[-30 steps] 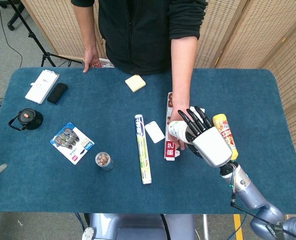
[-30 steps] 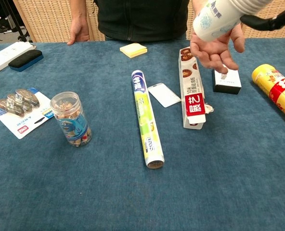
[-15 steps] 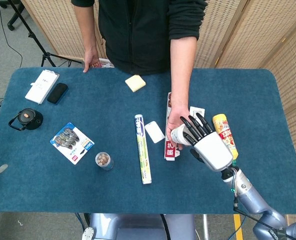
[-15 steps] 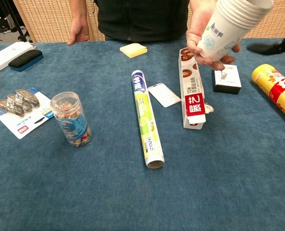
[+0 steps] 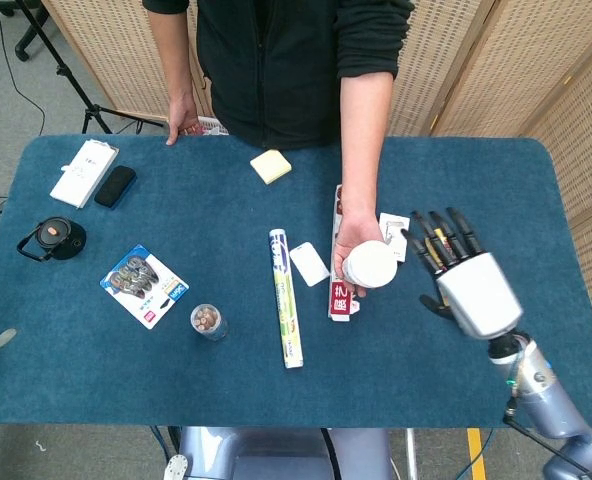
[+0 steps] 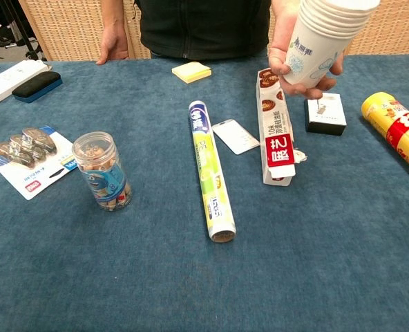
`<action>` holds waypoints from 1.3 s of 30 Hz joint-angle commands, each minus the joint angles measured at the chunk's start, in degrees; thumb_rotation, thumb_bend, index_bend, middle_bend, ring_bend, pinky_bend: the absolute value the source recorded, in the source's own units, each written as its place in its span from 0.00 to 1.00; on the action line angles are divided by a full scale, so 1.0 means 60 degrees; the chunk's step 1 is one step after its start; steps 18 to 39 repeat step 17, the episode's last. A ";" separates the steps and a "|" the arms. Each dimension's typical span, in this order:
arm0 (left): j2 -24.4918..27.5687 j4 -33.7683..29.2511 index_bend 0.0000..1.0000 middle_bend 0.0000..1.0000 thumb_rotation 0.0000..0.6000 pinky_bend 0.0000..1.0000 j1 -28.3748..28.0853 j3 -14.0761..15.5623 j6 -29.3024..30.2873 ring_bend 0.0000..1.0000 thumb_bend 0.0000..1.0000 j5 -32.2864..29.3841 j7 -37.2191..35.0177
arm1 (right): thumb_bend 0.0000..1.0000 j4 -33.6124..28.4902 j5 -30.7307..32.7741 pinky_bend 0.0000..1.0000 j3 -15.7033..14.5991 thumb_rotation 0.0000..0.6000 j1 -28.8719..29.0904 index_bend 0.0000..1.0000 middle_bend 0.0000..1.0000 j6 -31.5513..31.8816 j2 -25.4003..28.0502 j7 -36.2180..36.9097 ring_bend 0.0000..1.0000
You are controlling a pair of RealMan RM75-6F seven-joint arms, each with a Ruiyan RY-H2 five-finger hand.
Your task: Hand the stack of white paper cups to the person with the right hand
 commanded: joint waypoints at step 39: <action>-0.0144 -0.0125 0.00 0.00 1.00 0.03 0.0020 0.0058 0.0131 0.00 0.00 0.0095 0.0477 | 0.00 0.4033 0.1905 0.01 -0.0950 1.00 -0.2219 0.00 0.00 0.0311 -0.1147 0.3440 0.00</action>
